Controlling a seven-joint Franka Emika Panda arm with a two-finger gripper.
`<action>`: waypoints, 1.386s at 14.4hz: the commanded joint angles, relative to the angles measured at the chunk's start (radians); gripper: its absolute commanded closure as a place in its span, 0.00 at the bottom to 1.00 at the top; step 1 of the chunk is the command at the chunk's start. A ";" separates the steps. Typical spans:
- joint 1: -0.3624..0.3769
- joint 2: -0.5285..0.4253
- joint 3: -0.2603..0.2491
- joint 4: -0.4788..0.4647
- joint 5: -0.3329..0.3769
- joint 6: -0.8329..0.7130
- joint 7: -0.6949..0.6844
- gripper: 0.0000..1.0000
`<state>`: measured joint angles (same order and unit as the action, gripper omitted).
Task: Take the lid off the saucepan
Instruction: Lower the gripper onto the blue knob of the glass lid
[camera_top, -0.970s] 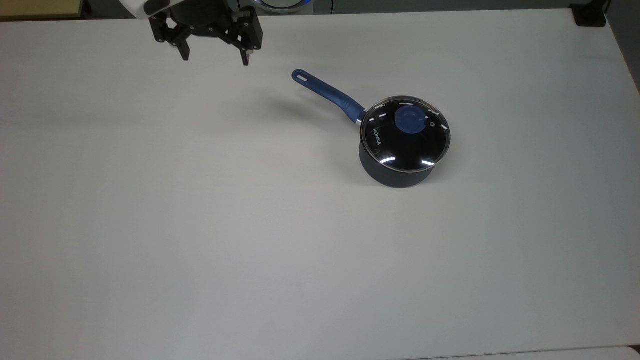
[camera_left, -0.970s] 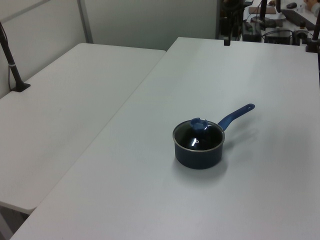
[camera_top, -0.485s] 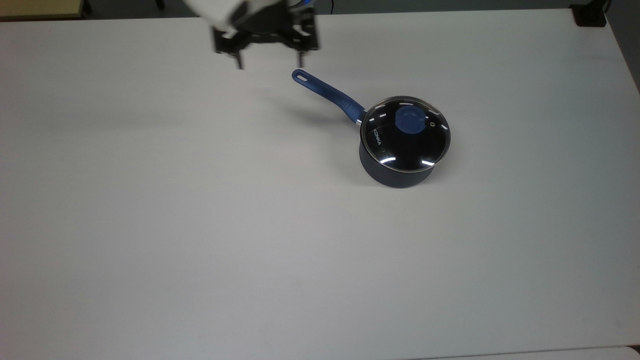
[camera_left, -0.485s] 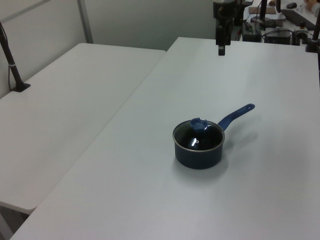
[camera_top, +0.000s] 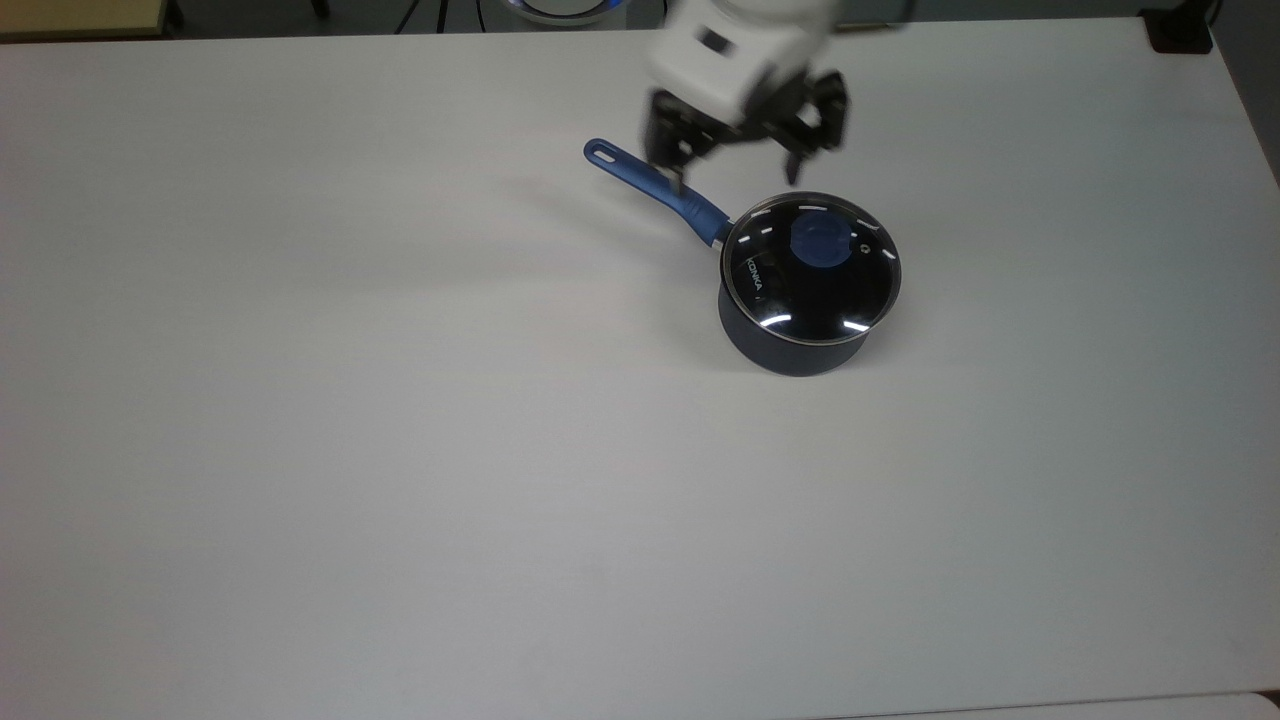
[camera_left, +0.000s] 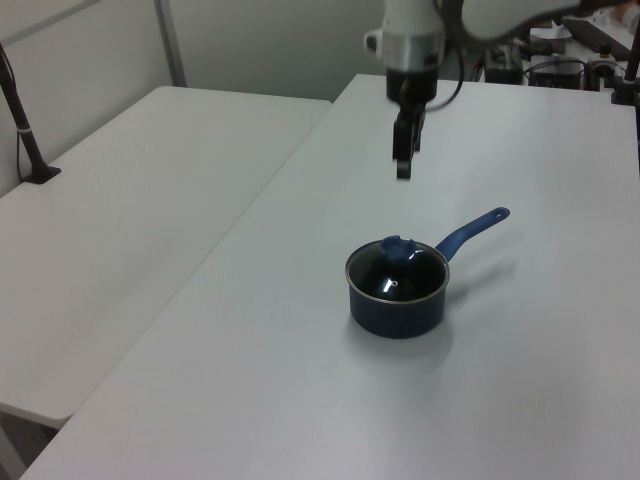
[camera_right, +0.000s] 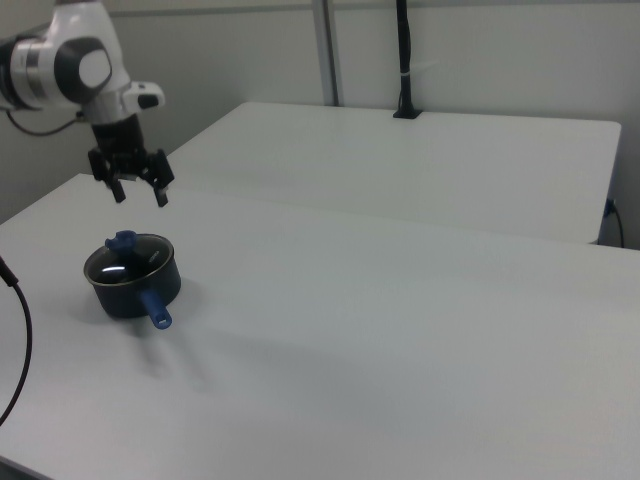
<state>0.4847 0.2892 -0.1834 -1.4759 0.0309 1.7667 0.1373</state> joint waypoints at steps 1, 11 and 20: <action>0.049 0.082 -0.016 0.028 0.004 0.052 0.012 0.01; 0.132 0.166 -0.016 0.034 0.006 0.103 0.045 0.11; 0.147 0.165 -0.016 0.034 0.003 0.099 0.053 0.41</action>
<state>0.6122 0.4686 -0.1852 -1.4460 0.0293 1.8800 0.1820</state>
